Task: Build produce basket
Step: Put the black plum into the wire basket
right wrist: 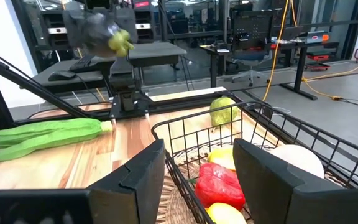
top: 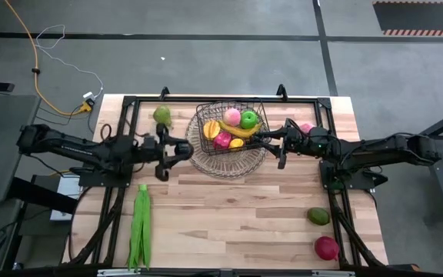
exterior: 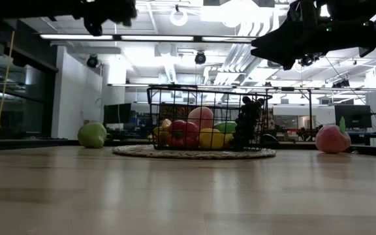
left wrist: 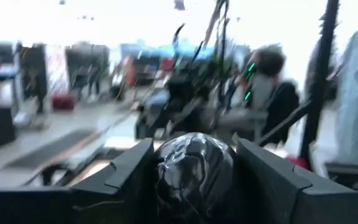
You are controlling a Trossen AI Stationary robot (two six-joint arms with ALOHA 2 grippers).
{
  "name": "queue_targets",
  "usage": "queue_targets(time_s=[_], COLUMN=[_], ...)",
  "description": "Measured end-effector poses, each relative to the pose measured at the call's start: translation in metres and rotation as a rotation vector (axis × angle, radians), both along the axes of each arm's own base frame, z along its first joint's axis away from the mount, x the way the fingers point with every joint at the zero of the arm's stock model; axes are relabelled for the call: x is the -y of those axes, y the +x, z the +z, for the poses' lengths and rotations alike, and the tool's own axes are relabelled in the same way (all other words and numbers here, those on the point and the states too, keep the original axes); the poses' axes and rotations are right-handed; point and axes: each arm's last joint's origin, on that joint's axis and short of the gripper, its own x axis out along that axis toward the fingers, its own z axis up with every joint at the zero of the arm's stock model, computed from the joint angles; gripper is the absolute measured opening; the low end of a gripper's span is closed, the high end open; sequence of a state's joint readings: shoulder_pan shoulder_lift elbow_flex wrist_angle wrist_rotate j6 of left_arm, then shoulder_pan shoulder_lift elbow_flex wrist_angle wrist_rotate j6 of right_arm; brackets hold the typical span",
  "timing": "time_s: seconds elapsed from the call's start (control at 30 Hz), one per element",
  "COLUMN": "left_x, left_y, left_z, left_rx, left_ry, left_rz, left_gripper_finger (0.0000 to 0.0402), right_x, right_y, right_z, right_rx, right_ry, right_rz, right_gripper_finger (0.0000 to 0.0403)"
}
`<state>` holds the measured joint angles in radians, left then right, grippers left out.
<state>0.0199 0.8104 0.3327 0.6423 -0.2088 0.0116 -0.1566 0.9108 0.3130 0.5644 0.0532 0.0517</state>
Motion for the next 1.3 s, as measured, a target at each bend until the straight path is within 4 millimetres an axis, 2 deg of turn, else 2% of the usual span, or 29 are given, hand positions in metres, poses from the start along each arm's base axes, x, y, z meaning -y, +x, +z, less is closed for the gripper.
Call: queue_targets(time_s=[0.13,0.3,0.9,1.17,1.3], left_x=[0.005,0.007,0.007,0.005,0.001], left_y=[-0.008,-0.015,-0.015,-0.013,0.0], left_z=[-0.009,-0.02,-0.019,-0.023,-0.022], left_rx=[0.103,0.137,0.15,0.121,0.032], left_ry=[0.071,0.13,0.128,0.113,0.088], left_rz=[-0.015,-0.04,-0.036,0.037,0.173], left_gripper_finger=[0.0205,0.0205,0.0205,0.0205,0.0205], right_x=[0.0,0.0,0.0,0.0,0.0], right_y=[0.0,0.0,0.0,0.0,0.0], right_z=[0.0,0.0,0.0,0.0,0.0], right_rx=[0.004,0.004,0.004,0.004,0.005], right_ry=[0.016,0.018,0.017,0.017,0.018], right_rz=[0.0,0.0,0.0,0.0,0.0], right_gripper_finger=[0.0181,0.0181,0.0181,0.0181,0.0181])
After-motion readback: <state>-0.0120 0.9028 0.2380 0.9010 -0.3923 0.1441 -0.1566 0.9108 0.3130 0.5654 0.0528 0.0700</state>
